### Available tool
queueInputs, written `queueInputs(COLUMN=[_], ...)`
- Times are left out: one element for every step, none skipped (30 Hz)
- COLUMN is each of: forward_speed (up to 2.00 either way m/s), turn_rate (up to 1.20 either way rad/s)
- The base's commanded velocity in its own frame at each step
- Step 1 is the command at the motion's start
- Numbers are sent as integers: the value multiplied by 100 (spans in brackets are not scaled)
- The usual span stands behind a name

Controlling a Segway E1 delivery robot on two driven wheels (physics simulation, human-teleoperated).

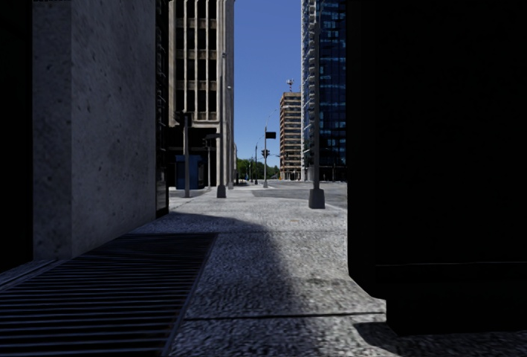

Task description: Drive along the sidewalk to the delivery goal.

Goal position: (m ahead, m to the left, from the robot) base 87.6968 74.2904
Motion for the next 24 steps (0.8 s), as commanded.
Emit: queueInputs(forward_speed=[200, 200, 200, 200, 200, 200, 200, 200, 200, 200, 200, 200, 200, 200, 200, 200, 200, 200, 200, 200, 200, 200, 200, 200], turn_rate=[0, 0, 0, 0, 0, 0, 0, 0, 0, 0, 0, 0, 0, 0, 0, 0, 0, 0, 0, 0, 0, 0, 0, 0])
